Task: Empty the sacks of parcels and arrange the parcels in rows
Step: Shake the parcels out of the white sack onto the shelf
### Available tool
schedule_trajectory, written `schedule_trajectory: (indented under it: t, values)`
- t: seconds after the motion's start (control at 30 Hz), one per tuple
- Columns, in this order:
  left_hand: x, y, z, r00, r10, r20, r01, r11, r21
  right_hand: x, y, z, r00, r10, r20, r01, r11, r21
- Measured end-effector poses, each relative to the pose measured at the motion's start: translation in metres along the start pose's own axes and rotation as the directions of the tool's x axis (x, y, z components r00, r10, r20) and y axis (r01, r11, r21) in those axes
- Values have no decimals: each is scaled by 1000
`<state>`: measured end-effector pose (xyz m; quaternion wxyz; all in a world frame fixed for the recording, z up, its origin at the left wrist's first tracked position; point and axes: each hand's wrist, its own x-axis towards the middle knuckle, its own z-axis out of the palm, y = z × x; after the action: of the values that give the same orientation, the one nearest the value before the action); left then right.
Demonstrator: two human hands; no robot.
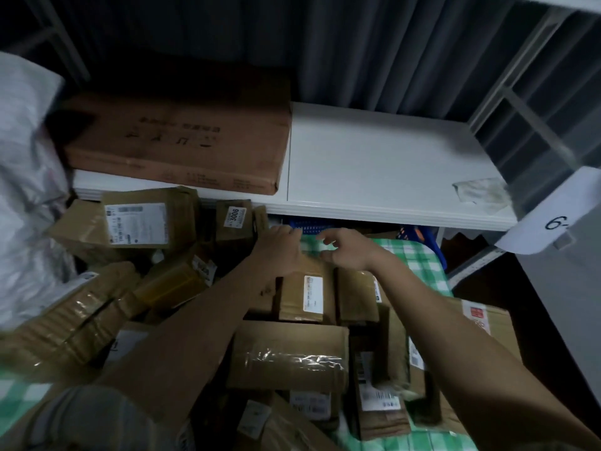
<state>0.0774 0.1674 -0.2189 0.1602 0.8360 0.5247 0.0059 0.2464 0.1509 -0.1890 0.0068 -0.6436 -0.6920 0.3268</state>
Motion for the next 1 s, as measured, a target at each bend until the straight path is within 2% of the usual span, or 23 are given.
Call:
schedule_trajectory:
  t: [0.1, 0.2, 0.33, 0.5, 0.67, 0.77, 0.87, 1.0]
  values:
    - [-6, -28, -18, 991, -55, -118, 43, 994, -100, 23, -34, 8, 998, -58, -22, 58, 998, 28]
    - [-15, -61, -31, 964, -159, -213, 108, 966, -233, 40, -64, 19, 999, -44, -30, 48, 991, 123]
    - [-28, -107, -41, 934, -270, -233, 226, 954, -199, 62, -96, 33, 993, -106, -58, 115, 978, 175]
    - [-42, -164, -52, 880, -350, -321, 312, 936, -166, 92, -126, 45, 976, -176, -130, 181, 983, 22]
    - [-51, -209, -61, 917, -354, -185, 324, 930, -172, 113, -152, 59, 961, -262, -90, 230, 935, -269]
    - [-54, -223, -63, 949, -302, -92, 291, 949, -118, 124, -166, 68, 961, -278, -18, 234, 841, -487]
    - [-59, -233, -68, 971, -240, -18, 236, 966, -107, 136, -182, 79, 946, -315, 80, 300, 749, -590]
    - [-69, -239, -68, 987, -158, 17, 155, 980, 122, 157, -183, 103, 936, -223, 271, 351, 641, -682]
